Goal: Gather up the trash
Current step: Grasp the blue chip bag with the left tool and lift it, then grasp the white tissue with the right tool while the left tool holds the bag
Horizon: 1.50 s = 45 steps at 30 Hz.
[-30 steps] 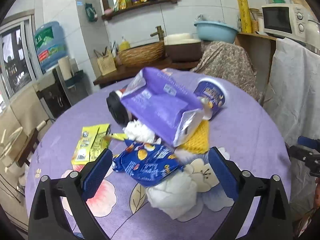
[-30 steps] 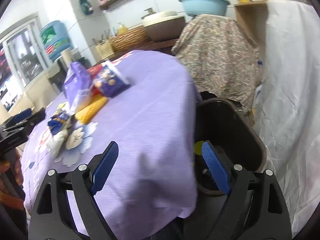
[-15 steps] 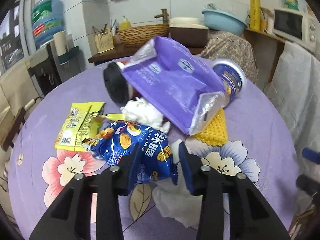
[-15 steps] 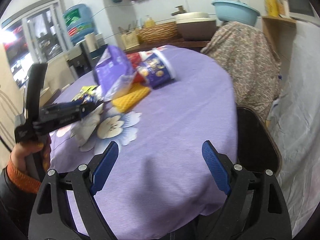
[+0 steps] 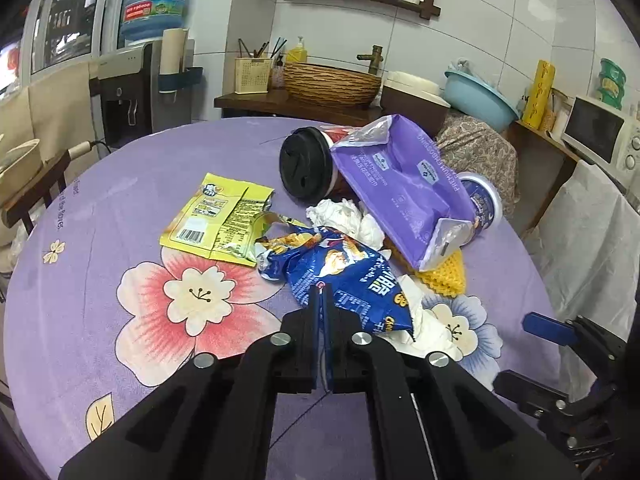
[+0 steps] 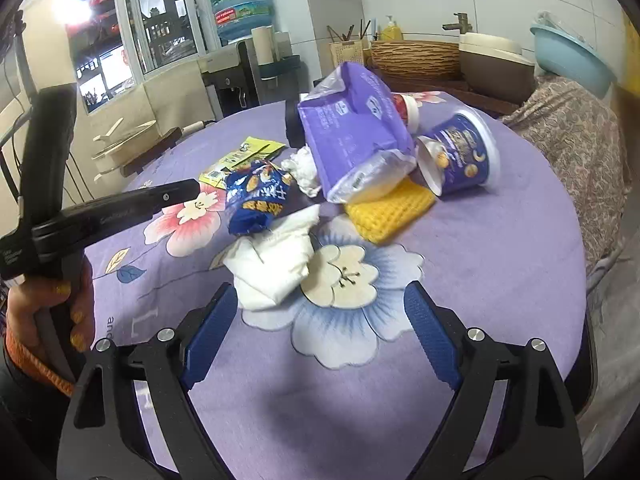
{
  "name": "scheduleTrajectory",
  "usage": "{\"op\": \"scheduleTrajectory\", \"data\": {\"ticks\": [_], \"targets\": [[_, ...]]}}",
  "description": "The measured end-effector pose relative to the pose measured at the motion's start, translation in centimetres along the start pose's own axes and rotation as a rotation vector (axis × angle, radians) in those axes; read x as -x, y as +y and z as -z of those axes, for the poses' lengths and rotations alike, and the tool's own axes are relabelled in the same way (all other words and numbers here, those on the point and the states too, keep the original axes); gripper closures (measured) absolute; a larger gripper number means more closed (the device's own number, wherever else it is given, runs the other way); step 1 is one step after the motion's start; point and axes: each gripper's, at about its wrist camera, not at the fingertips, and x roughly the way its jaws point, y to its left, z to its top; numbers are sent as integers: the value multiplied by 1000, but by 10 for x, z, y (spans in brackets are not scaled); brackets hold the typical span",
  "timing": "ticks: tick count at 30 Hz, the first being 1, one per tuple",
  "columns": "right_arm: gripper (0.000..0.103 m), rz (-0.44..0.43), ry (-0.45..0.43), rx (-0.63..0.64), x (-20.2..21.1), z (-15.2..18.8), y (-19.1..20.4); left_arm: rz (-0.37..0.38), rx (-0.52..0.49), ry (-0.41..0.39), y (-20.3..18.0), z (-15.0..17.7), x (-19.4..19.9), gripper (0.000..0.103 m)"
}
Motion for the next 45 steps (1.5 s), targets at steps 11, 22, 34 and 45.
{"op": "scheduleTrajectory", "data": {"ticks": [11, 22, 34, 45], "targets": [[18, 36, 25, -46, 4, 11, -11, -57, -29, 147, -28, -17, -59, 16], [18, 23, 38, -33, -2, 12, -11, -60, 41, 130, -6, -9, -49, 88], [18, -67, 145, 103, -44, -10, 26, -28, 175, 55, 38, 18, 8, 96], [59, -29, 188, 131, -80, -22, 36, -54, 191, 22, 55, 28, 36, 96]]}}
